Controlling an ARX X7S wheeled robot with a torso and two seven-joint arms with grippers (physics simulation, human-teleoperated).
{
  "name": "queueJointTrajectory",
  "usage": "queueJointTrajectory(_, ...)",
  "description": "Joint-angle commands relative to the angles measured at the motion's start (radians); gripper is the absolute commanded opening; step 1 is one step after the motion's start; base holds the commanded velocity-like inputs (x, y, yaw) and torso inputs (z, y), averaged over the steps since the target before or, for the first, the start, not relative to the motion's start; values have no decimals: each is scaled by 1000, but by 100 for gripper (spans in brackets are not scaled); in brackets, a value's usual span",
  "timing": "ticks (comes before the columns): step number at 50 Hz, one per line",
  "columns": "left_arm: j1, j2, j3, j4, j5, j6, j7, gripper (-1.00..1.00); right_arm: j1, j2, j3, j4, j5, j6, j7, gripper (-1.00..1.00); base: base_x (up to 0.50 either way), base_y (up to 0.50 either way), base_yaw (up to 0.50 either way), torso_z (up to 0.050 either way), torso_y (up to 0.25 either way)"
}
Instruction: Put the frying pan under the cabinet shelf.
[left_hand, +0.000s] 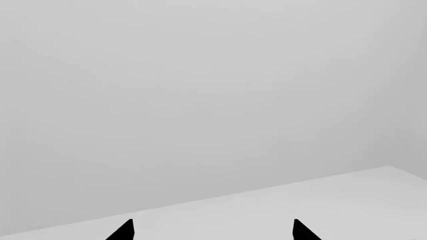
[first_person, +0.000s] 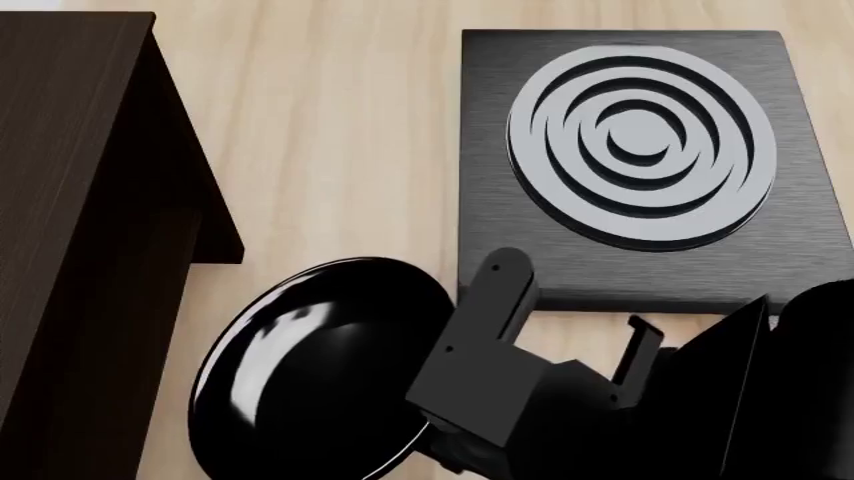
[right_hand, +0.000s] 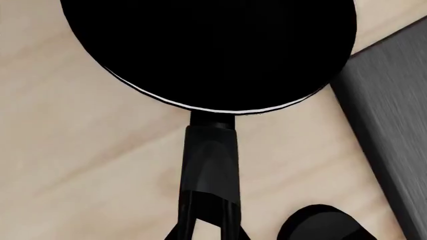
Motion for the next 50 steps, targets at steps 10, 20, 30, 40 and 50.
queueJointTrajectory(10, 5, 5, 2, 0, 4, 2, 3, 100, -73, -49, 13, -20, -171, -141, -102, -100, 0, 0, 0, 1, 1)
queueJointTrajectory(20, 9, 16, 12, 1, 26, 5, 18, 100, -116, -85, -12, 4, -222, -175, -127, -100, 0, 0, 0, 0, 1)
queueJointTrajectory(30, 12, 20, 16, 1, 35, 6, 23, 100, -180, -120, -48, 42, -353, -275, -193, -100, 0, 0, 1, 0, 0)
queueJointTrajectory(40, 19, 27, 19, -1, 58, 7, 37, 100, -217, -183, -97, 122, -495, -368, -269, -100, 0, 0, 2, 0, 0)
queueJointTrajectory(50, 22, 32, 24, -2, 70, 11, 46, 100, -234, -289, -128, 206, -588, -460, -371, -100, 0, 1, 2, 0, 0)
